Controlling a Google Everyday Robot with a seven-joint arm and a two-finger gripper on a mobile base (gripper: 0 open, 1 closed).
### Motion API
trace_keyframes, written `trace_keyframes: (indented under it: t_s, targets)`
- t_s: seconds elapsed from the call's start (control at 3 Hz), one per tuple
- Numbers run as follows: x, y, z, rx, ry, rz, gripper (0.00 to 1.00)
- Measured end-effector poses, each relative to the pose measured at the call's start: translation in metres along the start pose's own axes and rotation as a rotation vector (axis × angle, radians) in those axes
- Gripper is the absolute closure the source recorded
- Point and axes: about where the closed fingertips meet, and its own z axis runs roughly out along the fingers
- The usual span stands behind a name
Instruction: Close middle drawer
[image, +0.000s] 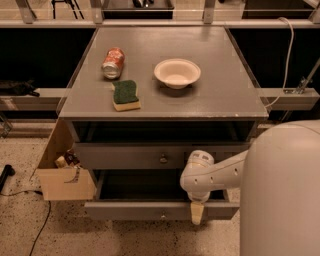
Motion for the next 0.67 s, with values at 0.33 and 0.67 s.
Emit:
trace_keyframes:
  t_s: [0.33,0.67]
  targets:
    - [-0.0016,-0.0087,-0.0048,-0.012,-0.080,-0.058,0.00]
    - [-0.0012,-0.0078,-0.0045,-0.015,-0.089,-0.139,0.00]
